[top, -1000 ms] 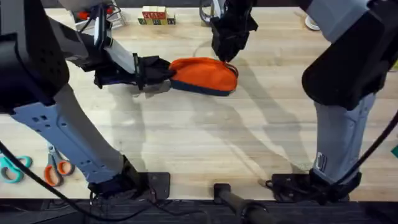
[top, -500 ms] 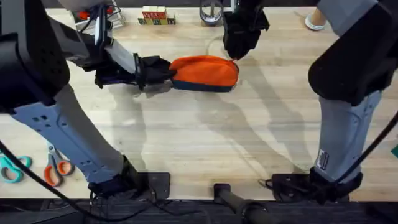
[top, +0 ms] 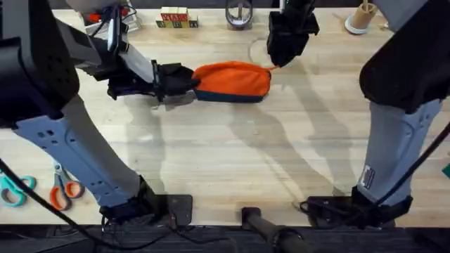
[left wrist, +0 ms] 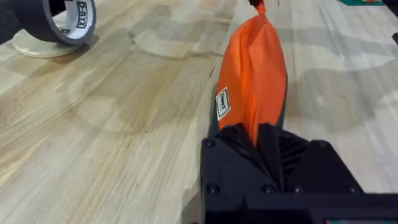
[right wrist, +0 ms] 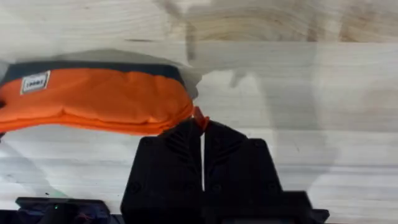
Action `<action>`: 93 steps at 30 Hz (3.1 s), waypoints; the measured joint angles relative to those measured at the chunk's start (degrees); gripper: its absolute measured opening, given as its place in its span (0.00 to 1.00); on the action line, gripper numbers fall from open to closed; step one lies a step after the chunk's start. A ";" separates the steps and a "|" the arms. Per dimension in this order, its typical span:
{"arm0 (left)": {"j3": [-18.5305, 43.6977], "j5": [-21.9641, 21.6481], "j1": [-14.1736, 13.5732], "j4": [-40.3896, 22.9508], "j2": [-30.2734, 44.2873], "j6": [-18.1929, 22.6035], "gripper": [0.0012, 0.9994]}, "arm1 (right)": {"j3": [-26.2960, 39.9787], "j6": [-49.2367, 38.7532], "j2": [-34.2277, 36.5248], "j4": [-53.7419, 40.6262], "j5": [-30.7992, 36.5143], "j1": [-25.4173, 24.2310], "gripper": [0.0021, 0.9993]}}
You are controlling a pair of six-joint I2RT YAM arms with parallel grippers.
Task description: Unzip the bag, pick up the pens from the table one at a time and place them inside, then zip the bag closed.
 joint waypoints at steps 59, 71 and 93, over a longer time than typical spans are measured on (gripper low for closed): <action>-0.02 -0.15 0.28 0.02 0.00 -0.04 0.04 | -9.14 -11.93 -26.38 1.07 -2.78 -4.37 1.00; -0.02 -0.04 0.54 0.22 -0.02 -0.20 0.40 | -9.14 -15.71 -32.05 -3.26 -3.37 4.31 1.00; 0.18 0.06 1.96 -6.54 -0.13 -0.20 1.00 | -9.14 -18.83 -32.07 -3.55 -3.56 7.11 1.00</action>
